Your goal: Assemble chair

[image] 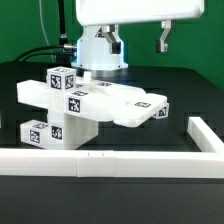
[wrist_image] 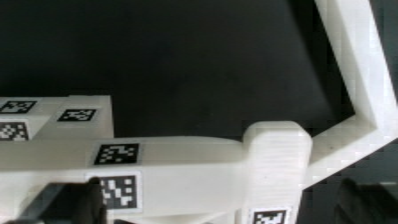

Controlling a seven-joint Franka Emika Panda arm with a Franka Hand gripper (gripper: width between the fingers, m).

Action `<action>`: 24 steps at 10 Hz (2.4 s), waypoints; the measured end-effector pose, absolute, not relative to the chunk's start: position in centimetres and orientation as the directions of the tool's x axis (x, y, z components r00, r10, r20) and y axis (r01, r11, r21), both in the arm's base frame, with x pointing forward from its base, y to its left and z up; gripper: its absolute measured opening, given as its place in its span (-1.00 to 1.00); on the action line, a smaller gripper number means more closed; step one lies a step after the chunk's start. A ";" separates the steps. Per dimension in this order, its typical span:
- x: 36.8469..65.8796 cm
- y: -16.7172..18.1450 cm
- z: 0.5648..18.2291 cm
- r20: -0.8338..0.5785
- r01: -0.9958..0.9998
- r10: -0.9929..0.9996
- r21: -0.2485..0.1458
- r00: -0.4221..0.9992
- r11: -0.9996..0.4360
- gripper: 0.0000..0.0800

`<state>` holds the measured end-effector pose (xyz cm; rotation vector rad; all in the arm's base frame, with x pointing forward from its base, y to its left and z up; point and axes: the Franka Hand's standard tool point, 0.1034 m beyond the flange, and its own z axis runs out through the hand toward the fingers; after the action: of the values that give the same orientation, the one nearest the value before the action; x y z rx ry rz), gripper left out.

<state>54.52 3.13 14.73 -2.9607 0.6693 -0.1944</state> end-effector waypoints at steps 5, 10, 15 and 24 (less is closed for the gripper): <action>52.2 8.3 11.6 0.170 -0.249 -0.262 -0.094 0.950 -0.964 0.62; 50.5 9.0 10.5 0.050 -0.249 -0.253 -0.074 0.966 -0.966 0.62; 48.6 8.9 9.0 -0.158 -0.249 -0.241 -0.034 0.958 -0.968 0.62; 45.0 12.2 4.4 -0.063 -0.133 -0.132 -0.014 0.989 -0.991 0.62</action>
Offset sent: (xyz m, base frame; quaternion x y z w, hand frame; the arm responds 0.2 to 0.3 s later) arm -0.0222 0.0537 -0.0476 -0.0009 0.0743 0.0048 0.9972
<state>45.01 12.22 4.35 -3.1155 0.2080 0.0963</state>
